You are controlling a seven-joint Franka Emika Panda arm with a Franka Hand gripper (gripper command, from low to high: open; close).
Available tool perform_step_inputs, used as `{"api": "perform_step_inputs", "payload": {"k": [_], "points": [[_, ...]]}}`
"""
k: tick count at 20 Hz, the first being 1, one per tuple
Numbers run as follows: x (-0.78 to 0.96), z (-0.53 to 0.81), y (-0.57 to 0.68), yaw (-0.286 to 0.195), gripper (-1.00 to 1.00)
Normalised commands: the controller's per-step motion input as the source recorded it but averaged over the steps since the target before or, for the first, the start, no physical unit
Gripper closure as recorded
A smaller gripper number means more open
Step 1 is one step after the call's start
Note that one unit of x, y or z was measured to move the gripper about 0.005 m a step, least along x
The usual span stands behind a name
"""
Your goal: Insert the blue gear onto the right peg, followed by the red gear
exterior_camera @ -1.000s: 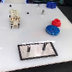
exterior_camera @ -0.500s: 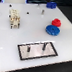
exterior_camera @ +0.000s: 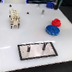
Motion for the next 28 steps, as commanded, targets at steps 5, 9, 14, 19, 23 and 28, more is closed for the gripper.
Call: {"api": "perform_step_inputs", "payload": {"k": [5, 9, 14, 19, 23, 28], "points": [[-0.15, -0.55, 0.09, 0.0, -1.0], [-0.16, -0.52, 0.0, 0.0, -1.0], [-0.19, -0.48, -0.06, 0.0, -1.0], [-0.27, -0.34, -0.15, 0.0, -1.0], [-0.32, -0.36, -0.21, 0.0, -1.0], [-0.3, -0.35, -0.18, 0.0, -1.0]]}}
